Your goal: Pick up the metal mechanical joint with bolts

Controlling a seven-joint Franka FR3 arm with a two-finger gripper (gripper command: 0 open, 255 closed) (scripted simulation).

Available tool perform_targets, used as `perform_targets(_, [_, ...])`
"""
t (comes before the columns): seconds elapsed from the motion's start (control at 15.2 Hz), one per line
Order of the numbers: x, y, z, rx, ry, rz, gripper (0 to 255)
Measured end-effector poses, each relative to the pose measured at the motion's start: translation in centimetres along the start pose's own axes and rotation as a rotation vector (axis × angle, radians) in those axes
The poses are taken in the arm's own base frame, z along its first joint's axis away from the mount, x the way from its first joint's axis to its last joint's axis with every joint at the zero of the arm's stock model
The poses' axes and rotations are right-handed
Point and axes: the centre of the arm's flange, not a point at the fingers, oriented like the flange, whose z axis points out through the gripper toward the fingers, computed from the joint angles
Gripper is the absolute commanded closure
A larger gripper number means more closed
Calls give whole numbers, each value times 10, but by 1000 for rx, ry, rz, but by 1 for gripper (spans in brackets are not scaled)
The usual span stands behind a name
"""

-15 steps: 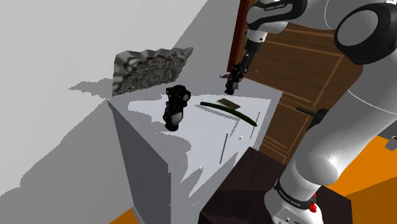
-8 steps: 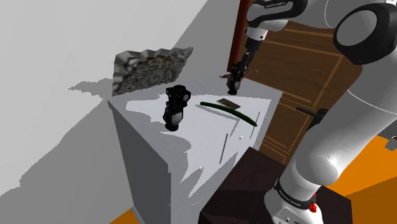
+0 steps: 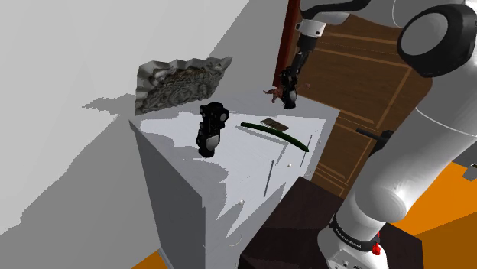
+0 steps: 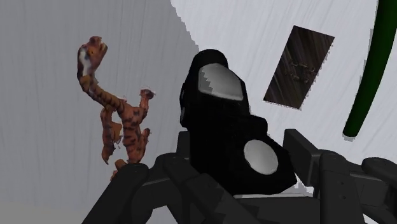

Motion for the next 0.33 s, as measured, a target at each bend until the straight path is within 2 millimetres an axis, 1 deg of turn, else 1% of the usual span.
perform_targets(0.33, [4, 0, -24, 0, 0, 0, 255])
